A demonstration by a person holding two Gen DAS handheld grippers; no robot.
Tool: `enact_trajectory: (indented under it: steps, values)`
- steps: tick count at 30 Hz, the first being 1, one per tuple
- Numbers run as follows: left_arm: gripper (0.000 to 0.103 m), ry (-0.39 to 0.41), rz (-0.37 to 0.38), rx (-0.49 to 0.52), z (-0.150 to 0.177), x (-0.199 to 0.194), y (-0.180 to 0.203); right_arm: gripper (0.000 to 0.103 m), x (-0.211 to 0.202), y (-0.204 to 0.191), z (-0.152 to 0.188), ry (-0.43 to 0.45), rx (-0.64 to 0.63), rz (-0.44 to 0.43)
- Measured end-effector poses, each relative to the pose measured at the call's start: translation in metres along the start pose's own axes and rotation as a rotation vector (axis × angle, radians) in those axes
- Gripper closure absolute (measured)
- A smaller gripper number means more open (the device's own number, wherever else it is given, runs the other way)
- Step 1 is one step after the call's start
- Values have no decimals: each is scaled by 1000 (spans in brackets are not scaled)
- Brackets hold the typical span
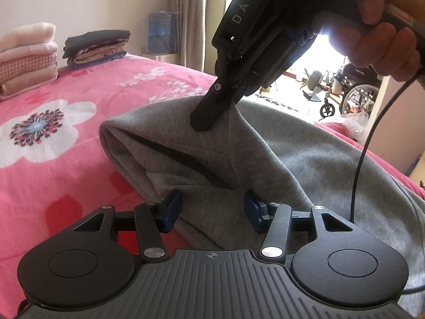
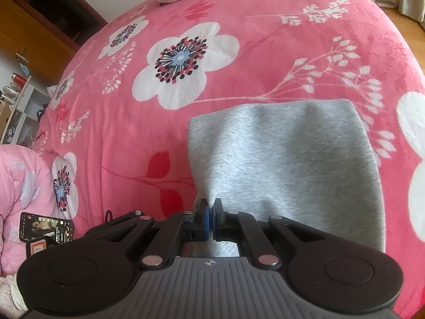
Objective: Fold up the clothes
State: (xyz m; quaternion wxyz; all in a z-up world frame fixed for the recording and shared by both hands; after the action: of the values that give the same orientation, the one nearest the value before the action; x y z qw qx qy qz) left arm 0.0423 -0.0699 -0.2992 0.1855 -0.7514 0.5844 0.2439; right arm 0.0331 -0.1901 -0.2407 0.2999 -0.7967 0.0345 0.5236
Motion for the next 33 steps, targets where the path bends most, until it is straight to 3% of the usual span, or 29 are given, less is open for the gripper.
enact_trajectory:
  steps: [11, 14, 16, 21, 23, 27, 29, 33]
  values:
    - [51, 19, -38, 6, 9, 4, 4, 100, 32, -10, 4, -18, 21, -40]
    - [50, 27, -55, -5, 12, 1, 4, 93, 45, -9, 7, -42, 44, -57]
    - [48, 33, -63, -13, 13, 0, 3, 80, 45, -7, 6, -49, 79, -91]
    - [44, 42, -82, -34, 17, -2, 0, 78, -2, -5, -6, 112, 64, -148]
    - [43, 44, -83, -48, 18, -2, -1, 78, -15, -2, -6, 134, 26, -143]
    - [43, 42, -79, -76, 20, -1, -5, 82, -9, 6, 5, 54, -66, -46]
    - [43, 42, -80, -80, 20, -1, -5, 90, 4, 8, 19, -11, -101, -11]
    - [43, 40, -83, -76, 22, 0, -4, 92, 26, -3, 41, -50, -183, -5]
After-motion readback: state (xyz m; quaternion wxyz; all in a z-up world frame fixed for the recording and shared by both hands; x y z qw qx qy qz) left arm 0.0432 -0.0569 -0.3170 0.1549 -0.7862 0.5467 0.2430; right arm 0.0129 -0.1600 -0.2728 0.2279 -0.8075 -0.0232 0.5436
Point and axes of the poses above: each gripper's, at about its wrist camera, not at the fingertips, and x roughly the way its jaws point, y to its right, z to its underside, the point moved 7 cm from there along x, roughly the way its jaws point, and after that the axes turned 6 degrees about x, right-handed, at the moved point
